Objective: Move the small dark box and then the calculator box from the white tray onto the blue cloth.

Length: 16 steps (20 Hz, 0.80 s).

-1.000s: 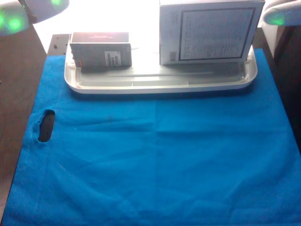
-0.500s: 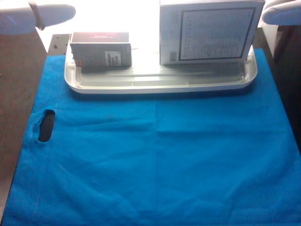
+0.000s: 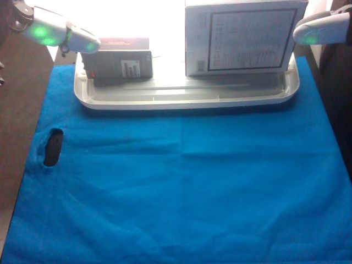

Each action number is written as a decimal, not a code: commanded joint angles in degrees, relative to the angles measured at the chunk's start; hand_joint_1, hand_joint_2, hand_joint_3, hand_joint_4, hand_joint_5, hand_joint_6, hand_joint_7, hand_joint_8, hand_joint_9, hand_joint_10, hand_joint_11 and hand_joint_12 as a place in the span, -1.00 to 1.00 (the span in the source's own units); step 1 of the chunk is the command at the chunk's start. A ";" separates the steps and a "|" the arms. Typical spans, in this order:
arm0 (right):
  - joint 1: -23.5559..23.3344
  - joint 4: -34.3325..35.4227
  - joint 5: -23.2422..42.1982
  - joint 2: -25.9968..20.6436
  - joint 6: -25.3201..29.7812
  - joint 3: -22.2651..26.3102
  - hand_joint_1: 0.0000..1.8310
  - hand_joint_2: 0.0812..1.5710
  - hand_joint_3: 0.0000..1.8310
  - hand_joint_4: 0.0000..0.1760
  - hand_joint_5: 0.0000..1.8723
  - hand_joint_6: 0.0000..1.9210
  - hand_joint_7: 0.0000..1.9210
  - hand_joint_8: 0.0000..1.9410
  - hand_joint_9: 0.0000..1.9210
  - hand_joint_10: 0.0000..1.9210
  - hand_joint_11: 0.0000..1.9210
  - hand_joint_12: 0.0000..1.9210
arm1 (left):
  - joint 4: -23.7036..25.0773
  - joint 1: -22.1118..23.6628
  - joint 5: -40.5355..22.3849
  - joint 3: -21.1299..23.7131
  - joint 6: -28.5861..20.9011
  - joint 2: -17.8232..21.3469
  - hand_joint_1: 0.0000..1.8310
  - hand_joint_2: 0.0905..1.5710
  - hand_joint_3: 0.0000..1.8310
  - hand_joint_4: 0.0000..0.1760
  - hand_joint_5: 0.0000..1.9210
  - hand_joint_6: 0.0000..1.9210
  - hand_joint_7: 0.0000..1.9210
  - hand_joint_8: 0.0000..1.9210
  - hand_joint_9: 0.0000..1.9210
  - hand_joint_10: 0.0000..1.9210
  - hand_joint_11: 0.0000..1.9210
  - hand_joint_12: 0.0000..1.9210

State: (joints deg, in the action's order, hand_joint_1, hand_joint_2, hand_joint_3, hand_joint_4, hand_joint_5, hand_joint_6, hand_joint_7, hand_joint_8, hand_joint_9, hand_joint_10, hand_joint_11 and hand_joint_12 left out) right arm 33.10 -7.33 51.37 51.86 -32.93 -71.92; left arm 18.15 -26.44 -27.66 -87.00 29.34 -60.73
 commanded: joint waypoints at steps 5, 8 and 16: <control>-0.60 1.43 6.68 0.56 0.20 -0.08 -0.39 -0.16 -1.00 -1.00 -0.75 -1.00 -0.83 -1.00 -0.94 -1.00 -1.00 -0.83 | 8.31 3.07 1.02 -2.99 -7.79 -1.76 0.11 -0.06 -1.00 -1.00 -0.49 -1.00 -0.38 -1.00 -0.42 -1.00 -0.66 -0.51; -0.60 1.40 6.68 0.63 0.25 -0.05 -0.42 -0.16 -1.00 -1.00 -0.73 -1.00 -0.80 -1.00 -0.91 -1.00 -1.00 -0.73 | 9.72 3.72 3.10 -4.29 -7.88 -3.02 0.09 -0.05 -1.00 -1.00 -0.47 -1.00 -0.37 -1.00 -0.39 -1.00 -0.69 -0.34; -0.61 1.13 6.71 0.96 0.30 0.43 -0.45 -0.14 -1.00 -1.00 -0.71 -1.00 -0.76 -1.00 -0.88 -1.00 -1.00 -0.65 | 11.78 3.62 6.31 -5.52 -7.88 -4.75 0.08 -0.01 -1.00 -1.00 -0.46 -1.00 -0.36 -1.00 -0.37 -1.00 -0.65 -0.41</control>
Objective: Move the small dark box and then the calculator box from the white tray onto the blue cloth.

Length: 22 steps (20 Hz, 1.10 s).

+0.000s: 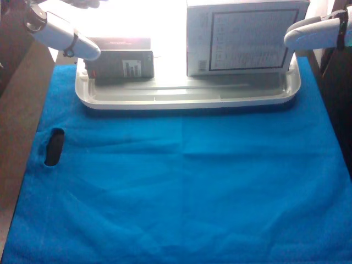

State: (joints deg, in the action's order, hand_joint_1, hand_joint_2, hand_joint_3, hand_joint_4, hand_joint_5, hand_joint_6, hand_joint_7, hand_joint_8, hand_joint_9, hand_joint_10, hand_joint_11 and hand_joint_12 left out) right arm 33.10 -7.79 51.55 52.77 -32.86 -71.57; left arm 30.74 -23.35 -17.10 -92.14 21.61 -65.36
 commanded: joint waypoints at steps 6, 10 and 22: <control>-0.61 1.50 6.57 0.02 0.23 0.23 -0.46 -0.13 -0.99 -1.00 -0.71 -1.00 -0.76 -1.00 -0.87 -1.00 -1.00 -0.63 | -0.55 -1.17 -3.88 -1.14 -0.15 -1.93 0.07 0.02 -1.00 -1.00 -0.41 -1.00 -0.32 -0.99 -0.32 -0.99 -0.54 -0.54; -0.62 1.48 6.71 0.01 0.23 0.48 -0.46 -0.13 -1.00 -1.00 -0.71 -1.00 -0.76 -1.00 -0.87 -1.00 -1.00 -0.58 | -0.49 -2.06 -3.31 -2.47 -0.15 -3.39 0.10 0.07 -1.00 -1.00 -0.34 -0.99 -0.24 -0.99 -0.25 -0.99 -0.47 -0.53; -0.62 1.12 7.34 -0.06 0.23 1.27 -0.49 -0.16 -1.00 -1.00 -0.73 -1.00 -0.76 -1.00 -0.89 -0.99 -1.00 -0.84 | -4.30 -3.94 -1.82 -7.04 -0.18 -6.26 0.35 0.35 -1.00 -0.96 0.00 0.06 0.15 -0.16 0.18 -0.66 -0.19 0.09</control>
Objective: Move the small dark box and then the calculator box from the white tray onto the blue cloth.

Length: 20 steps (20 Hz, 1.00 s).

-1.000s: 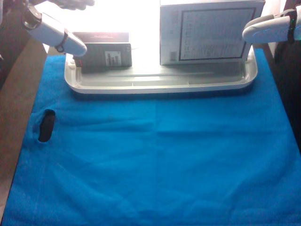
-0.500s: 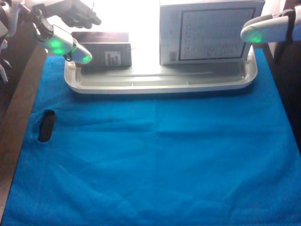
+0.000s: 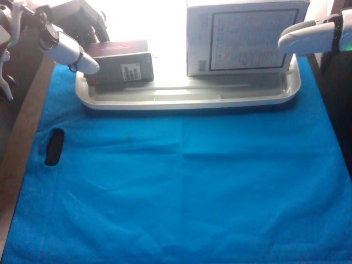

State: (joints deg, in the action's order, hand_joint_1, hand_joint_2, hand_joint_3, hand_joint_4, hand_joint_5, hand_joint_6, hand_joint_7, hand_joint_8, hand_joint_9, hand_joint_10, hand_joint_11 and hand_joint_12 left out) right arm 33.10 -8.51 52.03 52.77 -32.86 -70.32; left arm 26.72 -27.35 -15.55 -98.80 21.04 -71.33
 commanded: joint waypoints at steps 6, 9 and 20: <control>-0.62 1.80 6.88 0.05 0.23 0.03 -0.52 -0.13 -1.00 -1.00 -0.72 -1.00 -0.77 -1.00 -0.84 -1.00 -1.00 -0.68 | -0.93 3.79 -5.89 2.23 0.14 2.98 0.36 0.40 -1.00 -1.00 -0.04 0.06 0.02 0.10 -0.08 -0.15 -0.32 0.17; -0.61 1.80 6.88 0.20 0.23 0.01 -0.54 -0.14 -1.00 -1.00 -0.73 -1.00 -0.77 -1.00 -0.85 -1.00 -1.00 -0.67 | 2.08 4.60 -8.93 3.25 -5.44 4.55 0.38 0.35 -1.00 -1.00 0.18 -0.42 0.02 0.22 -0.09 0.00 -0.37 0.61; -0.11 2.01 6.85 0.45 0.23 -0.06 -0.49 -0.13 -0.99 -1.00 -0.74 -1.00 -0.81 -1.00 -0.93 -1.00 -0.97 -0.98 | 8.71 4.10 -20.80 12.05 -13.72 11.35 0.27 0.36 -1.00 -1.00 0.05 -0.04 -0.27 -0.52 -0.61 -0.12 -1.00 0.67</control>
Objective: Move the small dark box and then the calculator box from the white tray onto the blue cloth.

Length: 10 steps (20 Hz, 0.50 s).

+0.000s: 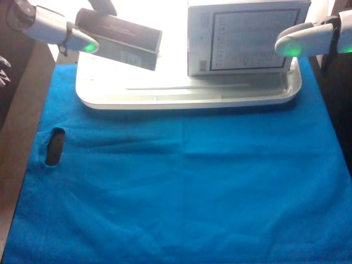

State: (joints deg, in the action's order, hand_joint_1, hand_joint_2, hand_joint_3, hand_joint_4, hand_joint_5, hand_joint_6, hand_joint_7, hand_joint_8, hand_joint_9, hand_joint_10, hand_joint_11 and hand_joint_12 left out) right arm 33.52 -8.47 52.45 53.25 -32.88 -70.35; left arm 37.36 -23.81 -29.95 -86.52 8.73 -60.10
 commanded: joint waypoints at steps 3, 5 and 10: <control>-0.10 2.34 6.43 -0.10 0.25 -0.05 -0.49 -0.14 -1.00 -1.00 -0.75 -1.00 -0.82 -1.00 -0.93 -1.00 -0.99 -0.98 | -0.84 -0.12 -8.14 1.52 -1.42 0.90 0.25 0.38 -1.00 -1.00 0.03 0.00 -0.20 -0.62 -0.55 -0.11 -0.88 0.65; 0.05 2.48 6.43 -0.11 0.25 -0.07 -0.47 -0.16 -1.00 -0.98 -0.74 -1.00 -0.80 -0.99 -0.93 -1.00 -0.99 -0.98 | -0.50 -0.63 -9.04 2.14 -1.42 1.09 0.23 0.37 -1.00 -1.00 0.03 -0.01 -0.17 -0.71 -0.49 -0.17 -0.83 0.64; 0.33 2.66 6.43 -0.18 0.25 -0.06 -0.47 -0.16 -1.00 -1.00 -0.75 -1.00 -0.79 -1.00 -0.86 -1.00 -1.00 -0.57 | -0.63 -3.13 -12.25 4.79 -1.53 3.01 0.32 0.27 -1.00 -1.00 0.27 -0.47 -0.08 0.12 -0.22 0.23 -0.46 0.78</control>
State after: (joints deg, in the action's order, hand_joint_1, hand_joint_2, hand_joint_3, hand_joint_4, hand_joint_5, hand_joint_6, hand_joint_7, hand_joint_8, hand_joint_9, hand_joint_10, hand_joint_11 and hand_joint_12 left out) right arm 34.17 -7.53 52.45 53.19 -32.86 -70.35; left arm 39.40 -27.53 -36.73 -81.58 8.38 -57.23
